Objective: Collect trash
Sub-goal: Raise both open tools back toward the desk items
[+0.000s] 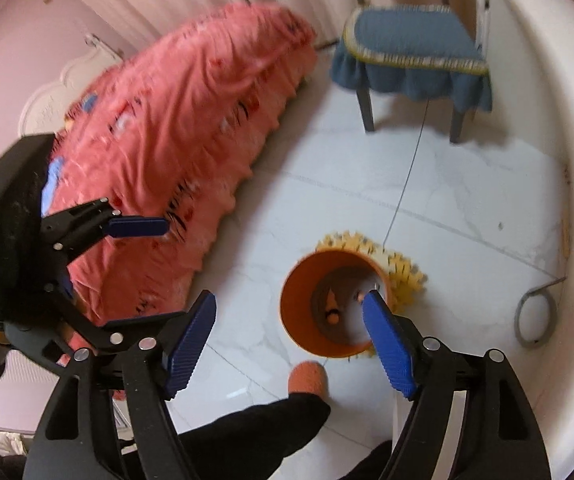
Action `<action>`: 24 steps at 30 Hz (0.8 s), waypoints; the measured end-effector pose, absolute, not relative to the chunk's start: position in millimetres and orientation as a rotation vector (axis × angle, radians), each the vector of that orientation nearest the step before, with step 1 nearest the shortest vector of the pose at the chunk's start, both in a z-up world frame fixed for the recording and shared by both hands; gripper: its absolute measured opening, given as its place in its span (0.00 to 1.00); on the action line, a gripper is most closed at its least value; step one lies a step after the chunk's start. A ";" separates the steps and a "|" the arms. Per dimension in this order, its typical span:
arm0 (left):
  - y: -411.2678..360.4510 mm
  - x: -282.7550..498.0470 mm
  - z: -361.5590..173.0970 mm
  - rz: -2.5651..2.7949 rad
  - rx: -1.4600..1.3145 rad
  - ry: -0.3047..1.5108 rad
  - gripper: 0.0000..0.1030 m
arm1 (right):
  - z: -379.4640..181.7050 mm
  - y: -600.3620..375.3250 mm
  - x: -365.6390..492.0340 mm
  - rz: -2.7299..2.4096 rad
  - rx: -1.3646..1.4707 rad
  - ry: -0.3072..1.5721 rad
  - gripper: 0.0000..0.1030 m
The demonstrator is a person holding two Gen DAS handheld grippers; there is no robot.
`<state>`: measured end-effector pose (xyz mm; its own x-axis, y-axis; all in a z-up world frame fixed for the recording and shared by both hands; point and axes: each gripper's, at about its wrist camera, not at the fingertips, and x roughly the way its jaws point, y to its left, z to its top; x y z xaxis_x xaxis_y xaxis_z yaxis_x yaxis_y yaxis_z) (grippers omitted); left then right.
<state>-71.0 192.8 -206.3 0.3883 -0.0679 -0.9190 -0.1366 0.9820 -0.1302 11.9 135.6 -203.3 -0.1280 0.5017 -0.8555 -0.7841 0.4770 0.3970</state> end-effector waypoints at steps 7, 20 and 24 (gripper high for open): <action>148.9 -60.8 -139.6 0.040 -0.175 1.063 0.92 | -124.0 66.2 19.9 1.098 -0.206 1.177 0.75; 39.6 -15.8 -73.3 -0.149 -0.013 0.948 0.92 | -50.9 -89.8 45.9 0.908 -0.106 1.033 0.76; 19.1 0.6 -68.8 -0.206 0.020 0.941 0.92 | -46.5 -136.2 61.0 0.826 -0.060 1.023 0.76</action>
